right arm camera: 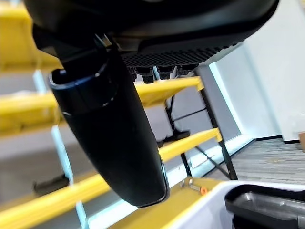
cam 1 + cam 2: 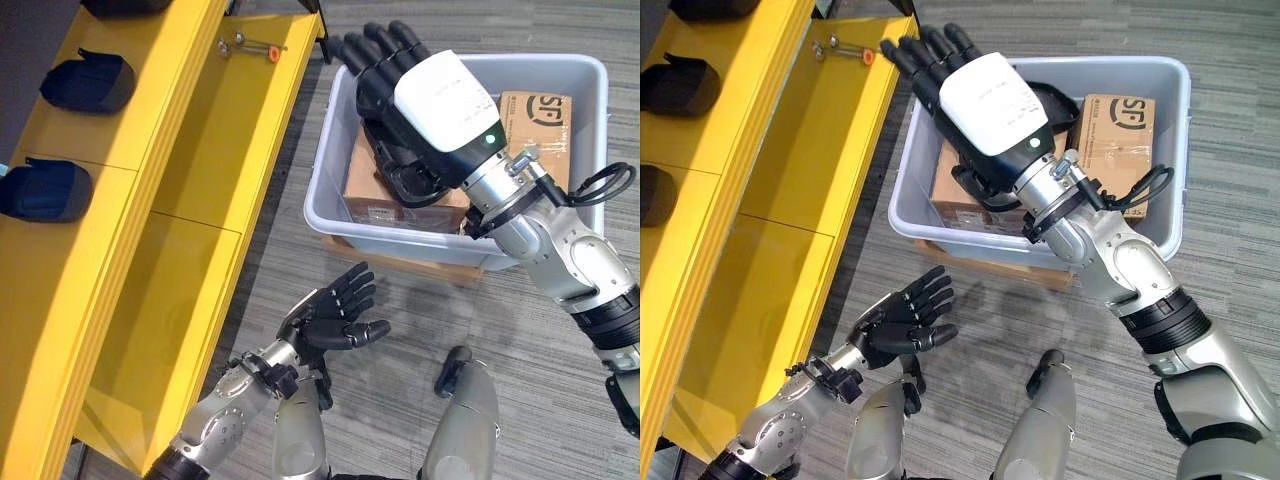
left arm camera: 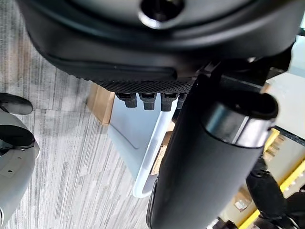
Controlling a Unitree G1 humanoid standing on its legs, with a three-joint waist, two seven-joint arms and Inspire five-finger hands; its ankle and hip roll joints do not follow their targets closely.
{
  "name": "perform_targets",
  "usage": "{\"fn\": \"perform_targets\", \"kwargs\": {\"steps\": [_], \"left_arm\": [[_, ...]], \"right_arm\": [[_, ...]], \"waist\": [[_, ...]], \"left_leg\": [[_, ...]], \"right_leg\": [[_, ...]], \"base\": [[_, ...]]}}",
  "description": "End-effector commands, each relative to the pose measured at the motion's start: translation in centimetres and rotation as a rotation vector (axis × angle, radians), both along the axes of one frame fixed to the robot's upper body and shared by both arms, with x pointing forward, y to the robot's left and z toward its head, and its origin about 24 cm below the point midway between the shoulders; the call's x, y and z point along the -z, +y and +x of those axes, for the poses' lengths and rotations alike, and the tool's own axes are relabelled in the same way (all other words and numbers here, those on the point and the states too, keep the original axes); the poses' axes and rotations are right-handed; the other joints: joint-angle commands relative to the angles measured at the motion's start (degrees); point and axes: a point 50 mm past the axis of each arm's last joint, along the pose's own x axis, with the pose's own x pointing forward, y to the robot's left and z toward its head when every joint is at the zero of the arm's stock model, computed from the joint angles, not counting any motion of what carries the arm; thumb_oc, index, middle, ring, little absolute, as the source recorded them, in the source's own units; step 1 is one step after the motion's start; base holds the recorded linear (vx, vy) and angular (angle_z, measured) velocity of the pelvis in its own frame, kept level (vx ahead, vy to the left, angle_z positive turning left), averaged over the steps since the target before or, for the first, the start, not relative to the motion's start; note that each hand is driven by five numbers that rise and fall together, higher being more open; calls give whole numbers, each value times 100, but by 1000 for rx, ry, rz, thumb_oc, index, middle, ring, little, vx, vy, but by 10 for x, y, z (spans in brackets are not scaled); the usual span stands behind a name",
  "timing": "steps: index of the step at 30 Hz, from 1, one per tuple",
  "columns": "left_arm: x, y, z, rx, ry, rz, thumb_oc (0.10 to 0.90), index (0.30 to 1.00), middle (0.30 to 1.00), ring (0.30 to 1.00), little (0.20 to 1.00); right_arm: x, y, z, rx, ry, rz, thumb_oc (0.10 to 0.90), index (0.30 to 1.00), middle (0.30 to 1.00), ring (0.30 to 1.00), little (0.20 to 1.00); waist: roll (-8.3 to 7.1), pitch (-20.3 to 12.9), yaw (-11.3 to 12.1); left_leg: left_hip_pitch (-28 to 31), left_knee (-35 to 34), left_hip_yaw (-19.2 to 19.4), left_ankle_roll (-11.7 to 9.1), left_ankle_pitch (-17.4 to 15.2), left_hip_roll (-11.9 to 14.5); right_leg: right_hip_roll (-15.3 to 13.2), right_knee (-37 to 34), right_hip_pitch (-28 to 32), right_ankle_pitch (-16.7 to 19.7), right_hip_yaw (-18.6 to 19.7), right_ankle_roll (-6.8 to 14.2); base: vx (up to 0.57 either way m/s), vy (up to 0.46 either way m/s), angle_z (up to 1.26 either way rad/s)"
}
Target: Move parts from the plastic box to the shelf.
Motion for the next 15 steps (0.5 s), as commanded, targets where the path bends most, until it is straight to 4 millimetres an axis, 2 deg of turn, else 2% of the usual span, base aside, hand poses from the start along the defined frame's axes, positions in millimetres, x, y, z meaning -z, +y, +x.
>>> {"fn": "perform_targets", "kwargs": {"steps": [1, 4, 5, 12, 15], "left_arm": [[-50, -9, -10, 135, -244, -86, 900, 1000, 1000, 1000, 1000], [-50, -9, -10, 137, -252, -83, 900, 1000, 1000, 1000, 1000], [-48, -8, -10, 136, -245, -75, 900, 1000, 1000, 1000, 1000], [-46, -7, -8, 150, -249, -54, 900, 1000, 1000, 1000, 1000], [-46, -7, -7, 162, -246, -49, 900, 1000, 1000, 1000, 1000]], "right_arm": [[-71, 8, -7, -36, -282, -7, 900, 1000, 1000, 1000, 1000], [-70, 4, -1, -6, -274, -22, 900, 1000, 1000, 1000, 1000], [-66, 0, 5, 19, -260, -13, 900, 1000, 1000, 1000, 1000], [-68, -16, 14, 109, -286, -21, 900, 1000, 1000, 1000, 1000], [-72, -26, 17, 151, -281, 36, 900, 1000, 1000, 1000, 1000]], "waist": [[194, -67, 269], [187, -67, 308], [154, -67, 314], [140, -67, 316], [142, -67, 289]], "left_leg": [[-183, 233, -104, 234, -630, 184], [-285, 222, -87, 224, -610, 234], [-276, 264, -114, 158, -704, 237], [-457, 261, -116, 136, -650, 278], [-500, 256, -99, 129, -642, 290]], "right_leg": [[141, 7, 118, -381, 317, 319], [114, -13, 28, -351, 275, 332], [61, 32, 52, -450, 288, 411], [124, 125, -106, -512, 250, 386], [139, 135, -151, -518, 253, 388]], "base": [[-80, -64, 2], [-30, -51, 7], [18, -56, 1], [-11, -35, 2], [0, 0, 0]]}}
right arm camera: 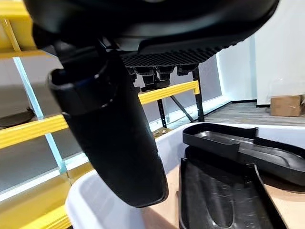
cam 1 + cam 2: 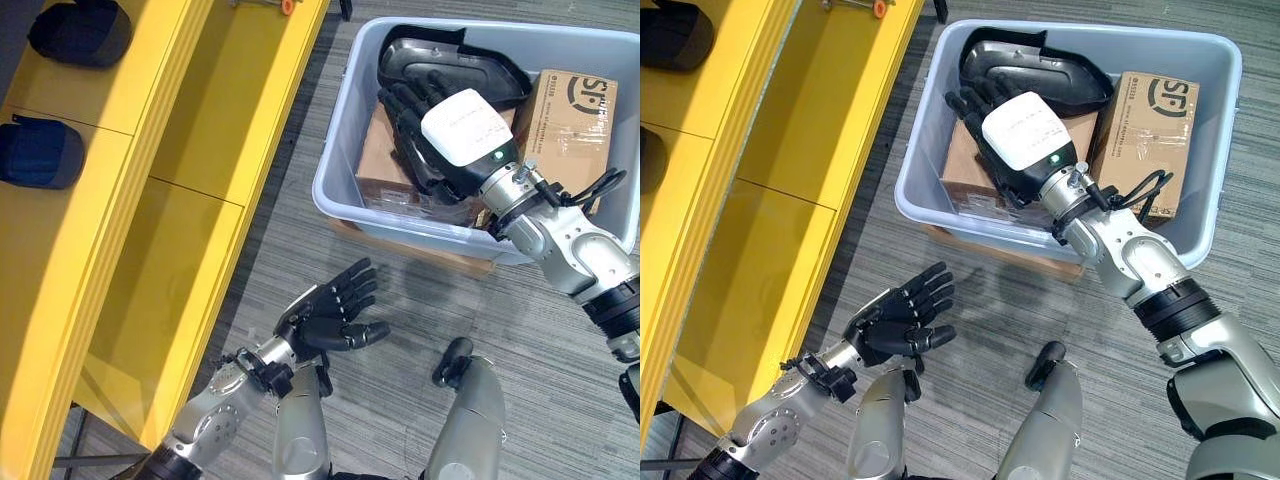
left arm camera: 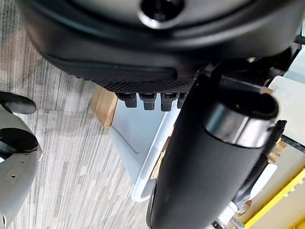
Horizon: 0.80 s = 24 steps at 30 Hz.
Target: Move parts from the plastic box to the shelf.
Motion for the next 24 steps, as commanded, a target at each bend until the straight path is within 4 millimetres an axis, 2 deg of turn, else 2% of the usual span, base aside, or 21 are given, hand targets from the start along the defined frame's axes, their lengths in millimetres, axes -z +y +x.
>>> {"fn": "perform_targets", "kwargs": {"steps": [1, 15, 24], "left_arm": [[-37, -12, -8, 131, -190, -67, 900, 1000, 1000, 1000, 1000], [-37, -8, -4, 111, -201, -53, 900, 1000, 1000, 1000, 1000], [-37, -6, -3, 108, -204, -54, 900, 1000, 1000, 1000, 1000]], "right_arm": [[-88, 13, -12, -69, -324, 73, 900, 1000, 1000, 1000, 1000], [-83, 1, -3, -1, -295, 83, 900, 1000, 1000, 1000, 1000], [-79, -2, 2, 43, -267, 78, 900, 1000, 1000, 1000, 1000]], "waist": [[138, -67, 68], [142, -67, 56], [144, -67, 94]], "left_leg": [[-126, 304, -26, 138, -733, 225], [-291, 291, -9, 125, -728, 232], [-444, 225, 35, 84, -673, 276]], "right_leg": [[131, 99, 107, -492, 416, 431], [218, 36, -30, -482, 436, 436], [180, -50, -196, -397, 387, 483]], "base": [[0, 0, 0], [0, 0, 0], [-4, -3, 0]]}}
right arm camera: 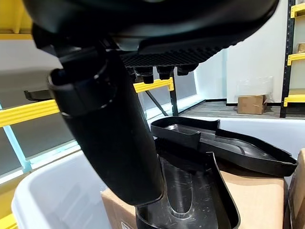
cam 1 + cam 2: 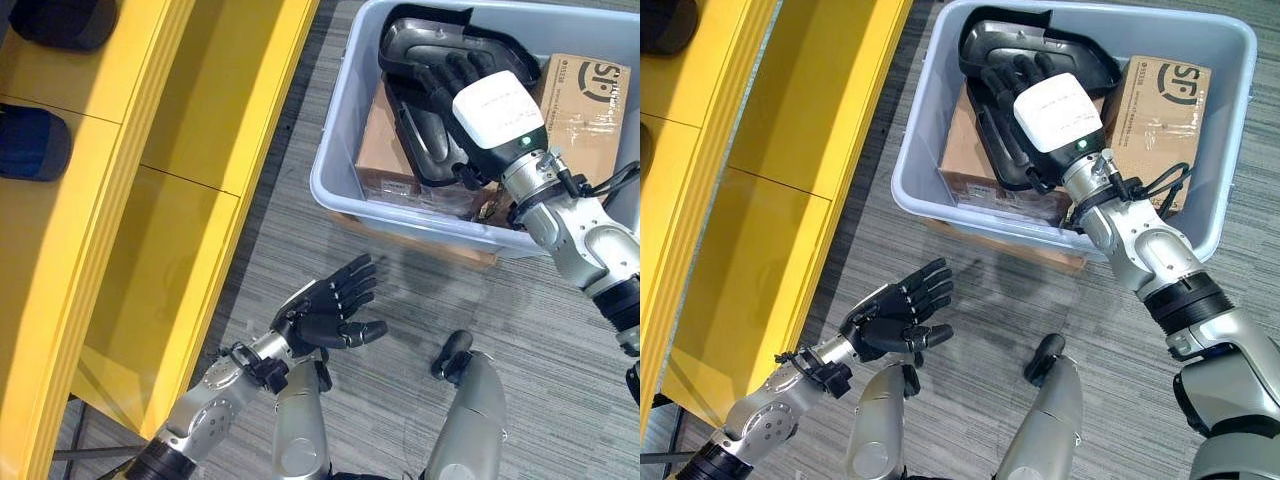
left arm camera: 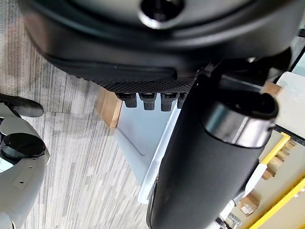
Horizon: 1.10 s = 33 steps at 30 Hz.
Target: Move parts from the plastic box to the shelf.
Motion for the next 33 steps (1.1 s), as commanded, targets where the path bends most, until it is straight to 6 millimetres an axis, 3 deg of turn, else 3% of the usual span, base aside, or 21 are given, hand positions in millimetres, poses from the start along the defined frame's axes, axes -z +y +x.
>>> {"fn": "perform_targets", "kwargs": {"steps": [1, 5, 9, 12, 19, 23, 28, 33], "left_arm": [[-34, -11, -5, 96, -186, -79, 900, 1000, 1000, 1000, 1000], [-34, -12, -4, 89, -191, -70, 900, 1000, 1000, 1000, 1000], [-33, -14, -4, 91, -199, -76, 900, 1000, 1000, 1000, 1000], [-34, -15, -4, 56, -195, -91, 900, 1000, 1000, 1000, 1000], [-40, -18, -7, 20, -204, -112, 900, 1000, 1000, 1000, 1000], [-40, -18, -10, 22, -202, -111, 900, 1000, 1000, 1000, 1000], [-41, -18, -10, 22, -193, -121, 900, 1000, 1000, 1000, 1000], [-39, -16, -10, 18, -186, -123, 900, 1000, 1000, 1000, 1000]], "right_arm": [[-70, 17, -6, -71, -235, 22, 900, 1000, 1000, 1000, 1000], [-64, 18, -4, -59, -229, 42, 900, 1000, 1000, 1000, 1000], [-69, 14, -9, -41, -384, 94, 900, 1000, 1000, 1000, 1000], [-79, 6, -25, -94, -546, 301, 900, 1000, 1000, 1000, 1000], [-90, 18, -63, -256, -701, 446, 900, 1000, 1000, 1000, 1000], [-93, 15, -76, -285, -758, 481, 900, 1000, 1000, 1000, 1000], [-92, 17, -80, -286, -727, 442, 900, 1000, 1000, 1000, 1000], [-79, 11, -64, -182, -578, 327, 900, 1000, 1000, 1000, 1000]], "waist": [[130, -67, 117], [104, -67, 109], [108, -67, 95], [111, -67, -5], [120, -67, -166], [147, -67, -238], [158, -67, -288], [154, -67, -279]], "left_leg": [[-198, 236, 119, 99, -683, 285], [-265, 227, 147, 93, -657, 321], [-262, 161, 197, 89, -617, 335], [-231, 153, 266, 88, -653, 339], [-135, 187, 334, 111, -739, 303], [-87, 237, 373, 129, -792, 286], [-38, 258, 385, 146, -844, 262], [-44, 246, 389, 142, -830, 264]], "right_leg": [[140, -29, 8, -384, 426, 513], [162, -59, -38, -363, 410, 517], [166, -131, -55, -302, 399, 536], [168, -150, -56, -298, 430, 565], [188, -181, 5, -320, 554, 586], [166, -151, 17, -334, 623, 581], [172, -135, 35, -358, 684, 580], [162, -139, 24, -360, 686, 566]], "base": [[0, 0, 0], [-7, -8, 1], [-1, 7, -1], [3, 45, -6], [15, 37, -5], [20, 36, -2], [14, 15, -4], [2, 2, -1]]}}
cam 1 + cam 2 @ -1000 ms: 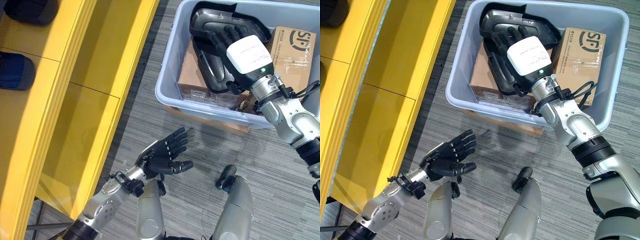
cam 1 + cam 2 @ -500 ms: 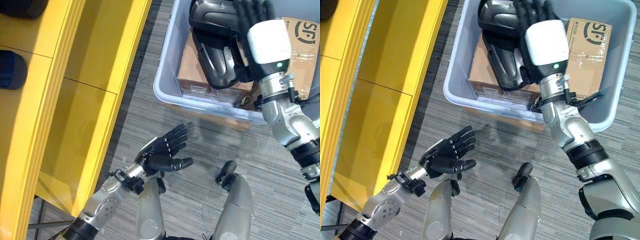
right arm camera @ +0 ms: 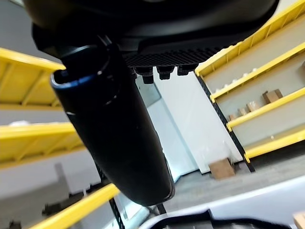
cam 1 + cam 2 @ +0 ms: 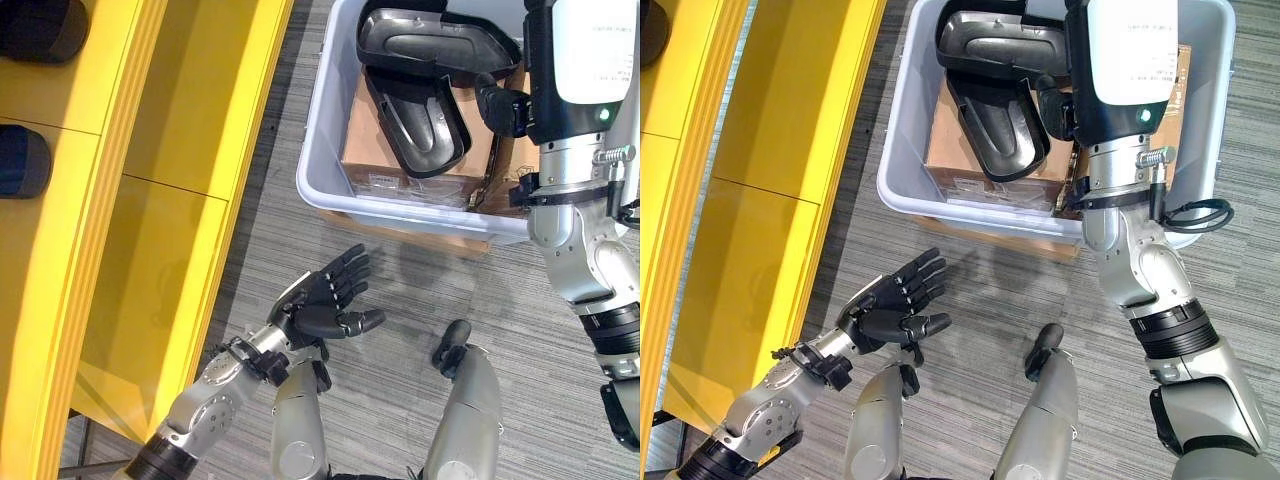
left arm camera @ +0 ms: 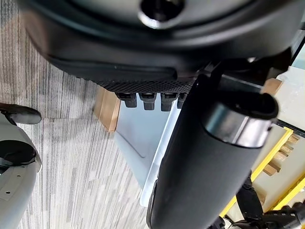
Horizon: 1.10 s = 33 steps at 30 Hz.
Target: Move parts from the plastic box to the shelf.
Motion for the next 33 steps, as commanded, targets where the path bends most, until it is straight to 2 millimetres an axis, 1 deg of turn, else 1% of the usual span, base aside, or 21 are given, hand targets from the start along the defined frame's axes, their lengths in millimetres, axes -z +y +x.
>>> {"fn": "perform_targets", "kwargs": {"steps": [1, 4, 7, 9, 13, 16, 18, 24, 27, 29, 33], "left_arm": [[-31, -16, -15, 74, -157, -118, 900, 1000, 1000, 1000, 1000], [-30, -11, -15, 70, -164, -109, 900, 1000, 1000, 1000, 1000], [-28, -7, -16, 64, -169, -101, 900, 1000, 1000, 1000, 1000], [-28, -5, -15, 63, -173, -96, 900, 1000, 1000, 1000, 1000], [-28, -3, -14, 66, -180, -82, 900, 1000, 1000, 1000, 1000], [-27, -2, -14, 65, -177, -74, 900, 1000, 1000, 1000, 1000], [-27, 0, -13, 61, -180, -72, 900, 1000, 1000, 1000, 1000], [-29, 0, -11, 57, -194, -44, 900, 1000, 1000, 1000, 1000], [-28, 0, -10, 60, -189, -27, 900, 1000, 1000, 1000, 1000], [-28, 0, -10, 57, -190, -25, 900, 1000, 1000, 1000, 1000], [-28, 1, -8, 63, -194, -23, 900, 1000, 1000, 1000, 1000]], "right_arm": [[-47, 5, -21, -13, -188, -85, 900, 1000, 1000, 1000, 1000], [-37, -8, -13, 7, -108, -75, 900, 1000, 1000, 1000, 1000], [-31, -15, -12, 28, -77, -106, 900, 1000, 1000, 1000, 1000], [-29, -15, -12, 30, -66, -139, 900, 1000, 1000, 1000, 1000], [-26, -10, -10, 30, -43, -218, 900, 1000, 1000, 1000, 1000], [-21, -10, -8, 23, -8, -219, 900, 1000, 1000, 1000, 1000], [-18, -5, -6, 1, 4, -249, 900, 1000, 1000, 1000, 1000], [-11, 4, -3, -27, 31, -285, 900, 1000, 1000, 1000, 1000], [-5, 12, -1, -47, 44, -343, 900, 1000, 1000, 1000, 1000], [-4, 13, -1, -50, 46, -354, 900, 1000, 1000, 1000, 1000], [6, 18, 4, -53, 83, -377, 900, 1000, 1000, 1000, 1000]], "waist": [[151, -67, -46], [104, -67, -48], [58, -67, -35], [33, -67, -30], [-18, -67, -10], [-38, -67, 5], [-57, -67, 19], [-68, -67, 57], [-54, -67, 88], [-51, -67, 90], [-41, -67, 124]], "left_leg": [[18, 246, 169, 65, -819, 277], [-67, 277, 162, 55, -799, 328], [-124, 287, 157, 42, -786, 359], [-161, 298, 157, 38, -789, 379], [-247, 323, 144, 20, -777, 418], [-312, 340, 129, 6, -755, 440], [-365, 337, 122, -4, -737, 455], [-474, 335, 88, -15, -689, 475], [-519, 331, 59, -12, -669, 455], [-529, 333, 53, -13, -665, 454], [-624, 346, 25, -14, -638, 449]], "right_leg": [[78, 154, 151, -641, 530, 538], [69, 157, 97, -617, 496, 539], [69, 155, 66, -605, 443, 541], [71, 154, 41, -601, 422, 544], [77, 150, -6, -596, 379, 551], [91, 165, -42, -605, 355, 544], [106, 147, -69, -600, 320, 546], [131, 187, -146, -627, 284, 534], [163, 263, -183, -683, 257, 507], [164, 276, -192, -690, 253, 506], [171, 352, -274, -731, 223, 482]], "base": [[0, 0, 0], [-6, -11, 0], [-25, -47, 0], [-17, -45, -1], [-16, -40, -1], [-7, -37, 1], [-6, -35, 3], [2, -11, 2], [0, 0, 0], [2, -11, 4], [-1, -14, 6]]}}
